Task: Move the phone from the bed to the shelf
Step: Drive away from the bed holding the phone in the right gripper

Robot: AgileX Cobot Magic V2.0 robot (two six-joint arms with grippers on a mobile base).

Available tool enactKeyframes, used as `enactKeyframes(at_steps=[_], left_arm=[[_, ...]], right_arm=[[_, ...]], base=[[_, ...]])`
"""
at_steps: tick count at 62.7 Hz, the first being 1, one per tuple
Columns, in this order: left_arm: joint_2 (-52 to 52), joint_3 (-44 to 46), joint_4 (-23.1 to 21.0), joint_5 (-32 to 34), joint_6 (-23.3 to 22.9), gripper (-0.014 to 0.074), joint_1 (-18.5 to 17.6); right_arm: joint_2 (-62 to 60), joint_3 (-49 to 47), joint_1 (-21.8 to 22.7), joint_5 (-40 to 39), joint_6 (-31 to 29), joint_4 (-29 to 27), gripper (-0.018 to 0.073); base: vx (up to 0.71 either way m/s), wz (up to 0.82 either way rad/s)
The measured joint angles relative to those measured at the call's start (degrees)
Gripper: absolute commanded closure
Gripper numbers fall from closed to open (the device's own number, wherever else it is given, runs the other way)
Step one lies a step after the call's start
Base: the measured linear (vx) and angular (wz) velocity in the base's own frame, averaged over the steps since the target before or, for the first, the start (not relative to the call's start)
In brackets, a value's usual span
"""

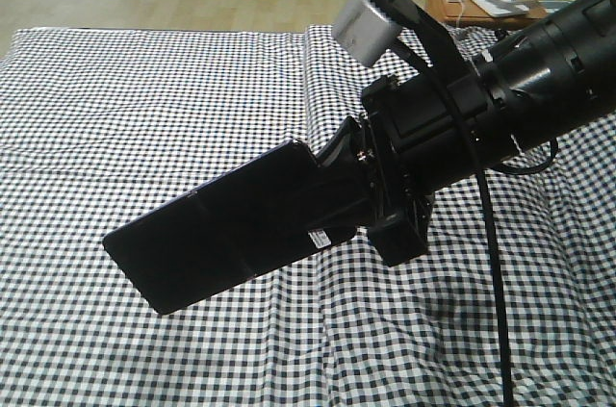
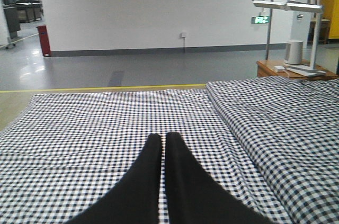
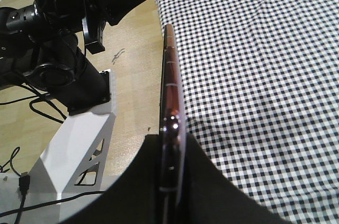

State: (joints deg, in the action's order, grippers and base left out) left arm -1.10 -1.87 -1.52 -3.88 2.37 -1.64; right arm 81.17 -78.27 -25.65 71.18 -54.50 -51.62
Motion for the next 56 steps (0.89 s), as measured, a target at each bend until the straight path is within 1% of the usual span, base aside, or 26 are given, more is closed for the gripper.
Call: enactKeyframes(at_steps=[20, 56], left_arm=[[0.00, 0.00, 0.00, 0.00, 0.00, 0.0595, 0.00], [0.00, 0.00, 0.00, 0.00, 0.00, 0.0595, 0.00]], right_arm=[[0.00, 0.00, 0.00, 0.00, 0.00, 0.00, 0.0561], [0.00, 0.00, 0.00, 0.00, 0.00, 0.00, 0.0561]], base=[[-0.07, 0.30], [-0.12, 0.48]])
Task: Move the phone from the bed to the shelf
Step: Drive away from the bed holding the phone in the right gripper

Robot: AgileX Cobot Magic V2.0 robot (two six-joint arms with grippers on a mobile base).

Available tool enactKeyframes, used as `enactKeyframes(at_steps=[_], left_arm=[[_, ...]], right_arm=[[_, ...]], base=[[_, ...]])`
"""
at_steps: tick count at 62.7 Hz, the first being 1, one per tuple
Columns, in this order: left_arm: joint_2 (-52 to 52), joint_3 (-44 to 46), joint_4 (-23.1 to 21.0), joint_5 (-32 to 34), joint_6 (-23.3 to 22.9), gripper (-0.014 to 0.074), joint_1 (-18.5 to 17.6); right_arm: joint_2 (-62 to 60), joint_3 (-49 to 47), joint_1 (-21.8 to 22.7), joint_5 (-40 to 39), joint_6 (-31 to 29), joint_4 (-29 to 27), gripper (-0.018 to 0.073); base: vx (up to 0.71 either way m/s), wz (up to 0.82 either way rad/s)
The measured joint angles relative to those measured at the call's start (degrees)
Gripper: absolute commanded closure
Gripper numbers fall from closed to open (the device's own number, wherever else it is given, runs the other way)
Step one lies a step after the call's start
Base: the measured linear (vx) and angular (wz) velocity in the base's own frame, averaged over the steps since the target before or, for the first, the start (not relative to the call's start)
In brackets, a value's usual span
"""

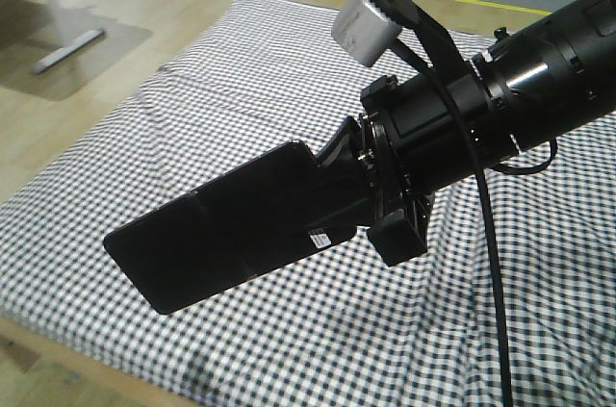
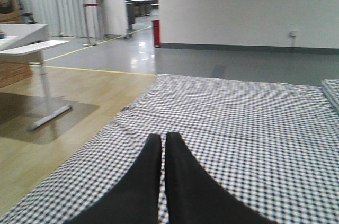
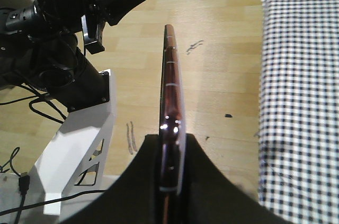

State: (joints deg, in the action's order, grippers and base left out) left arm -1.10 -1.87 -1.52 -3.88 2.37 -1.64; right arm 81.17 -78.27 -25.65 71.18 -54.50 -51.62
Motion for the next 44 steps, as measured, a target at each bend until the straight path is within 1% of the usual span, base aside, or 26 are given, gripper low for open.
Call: enactKeyframes(at_steps=[44], left_arm=[[0.00, 0.00, 0.00, 0.00, 0.00, 0.0595, 0.00]], right_arm=[[0.00, 0.00, 0.00, 0.00, 0.00, 0.00, 0.0561]], base=[[-0.13, 0.51]])
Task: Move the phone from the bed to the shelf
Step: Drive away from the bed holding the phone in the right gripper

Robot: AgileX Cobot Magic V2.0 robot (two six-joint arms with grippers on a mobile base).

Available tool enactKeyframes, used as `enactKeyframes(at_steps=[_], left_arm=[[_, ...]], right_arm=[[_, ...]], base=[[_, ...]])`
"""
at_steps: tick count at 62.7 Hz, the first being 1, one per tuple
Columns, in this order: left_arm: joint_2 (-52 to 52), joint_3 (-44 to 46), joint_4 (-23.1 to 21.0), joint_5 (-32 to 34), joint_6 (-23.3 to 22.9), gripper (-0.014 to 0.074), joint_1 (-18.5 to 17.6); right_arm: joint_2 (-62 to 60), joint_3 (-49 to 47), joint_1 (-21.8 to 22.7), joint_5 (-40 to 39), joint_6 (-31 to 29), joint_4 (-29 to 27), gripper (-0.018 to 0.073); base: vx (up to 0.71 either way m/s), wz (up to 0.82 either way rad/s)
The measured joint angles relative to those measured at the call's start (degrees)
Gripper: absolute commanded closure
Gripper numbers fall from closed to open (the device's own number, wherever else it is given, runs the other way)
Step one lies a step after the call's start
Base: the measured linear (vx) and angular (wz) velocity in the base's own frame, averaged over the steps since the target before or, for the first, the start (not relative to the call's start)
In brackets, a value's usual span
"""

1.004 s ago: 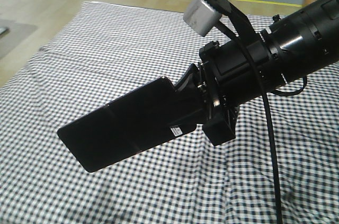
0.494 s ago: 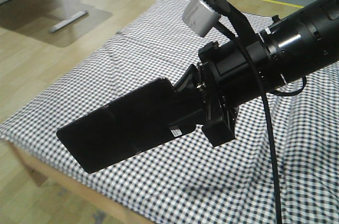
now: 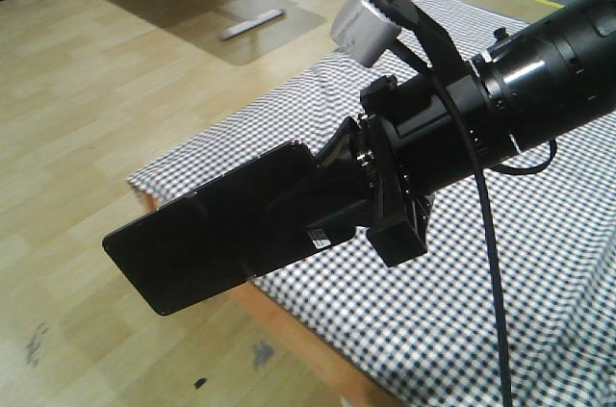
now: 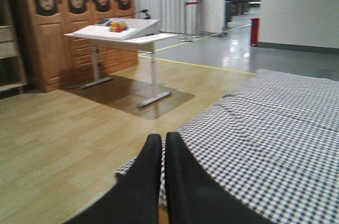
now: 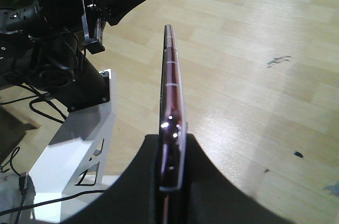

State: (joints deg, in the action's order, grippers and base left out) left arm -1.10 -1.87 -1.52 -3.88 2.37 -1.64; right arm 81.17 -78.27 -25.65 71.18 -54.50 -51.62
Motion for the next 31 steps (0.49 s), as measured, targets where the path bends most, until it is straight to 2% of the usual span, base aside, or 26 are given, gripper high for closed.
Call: enactKeyframes(at_steps=[31], left_arm=[[0.00, 0.00, 0.00, 0.00, 0.00, 0.0595, 0.00]], right_arm=[[0.00, 0.00, 0.00, 0.00, 0.00, 0.00, 0.0561]], base=[[-0.13, 0.52]])
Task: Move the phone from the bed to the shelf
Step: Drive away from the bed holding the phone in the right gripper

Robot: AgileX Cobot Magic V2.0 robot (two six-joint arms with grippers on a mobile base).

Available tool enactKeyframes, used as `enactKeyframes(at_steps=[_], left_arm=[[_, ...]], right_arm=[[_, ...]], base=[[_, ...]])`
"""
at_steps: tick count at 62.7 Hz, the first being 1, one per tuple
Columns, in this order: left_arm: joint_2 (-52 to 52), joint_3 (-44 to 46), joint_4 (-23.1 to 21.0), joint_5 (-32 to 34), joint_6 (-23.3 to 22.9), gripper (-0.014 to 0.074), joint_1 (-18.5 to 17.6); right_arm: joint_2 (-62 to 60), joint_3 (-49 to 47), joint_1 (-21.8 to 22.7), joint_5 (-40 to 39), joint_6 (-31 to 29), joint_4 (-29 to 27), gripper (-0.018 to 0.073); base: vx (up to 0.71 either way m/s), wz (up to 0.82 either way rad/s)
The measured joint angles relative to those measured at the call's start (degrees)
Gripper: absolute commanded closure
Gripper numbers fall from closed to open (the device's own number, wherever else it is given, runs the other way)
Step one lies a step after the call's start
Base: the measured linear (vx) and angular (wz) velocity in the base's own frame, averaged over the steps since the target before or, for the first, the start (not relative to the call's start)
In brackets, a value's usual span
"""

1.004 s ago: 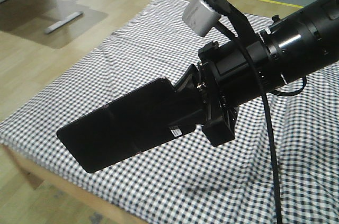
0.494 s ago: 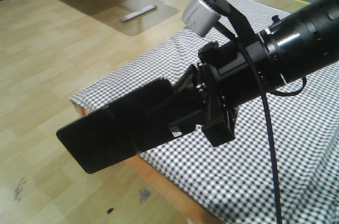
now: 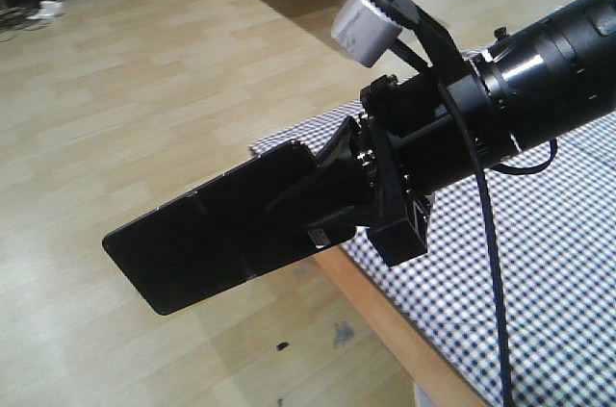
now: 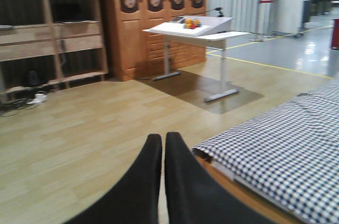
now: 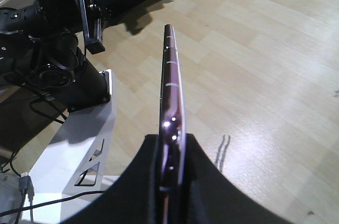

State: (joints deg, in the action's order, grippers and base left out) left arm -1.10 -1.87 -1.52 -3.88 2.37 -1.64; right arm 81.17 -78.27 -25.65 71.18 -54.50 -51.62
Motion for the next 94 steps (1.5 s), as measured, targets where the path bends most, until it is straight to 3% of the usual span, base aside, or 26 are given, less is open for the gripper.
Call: enactKeyframes(at_steps=[51, 94], left_arm=[[0.00, 0.00, 0.00, 0.00, 0.00, 0.0595, 0.00], [0.00, 0.00, 0.00, 0.00, 0.00, 0.0595, 0.00]], right_arm=[[0.00, 0.00, 0.00, 0.00, 0.00, 0.00, 0.0561], [0.00, 0.00, 0.00, 0.07, 0.00, -0.05, 0.0561]], base=[[-0.14, 0.54], [-0.01, 0.14]])
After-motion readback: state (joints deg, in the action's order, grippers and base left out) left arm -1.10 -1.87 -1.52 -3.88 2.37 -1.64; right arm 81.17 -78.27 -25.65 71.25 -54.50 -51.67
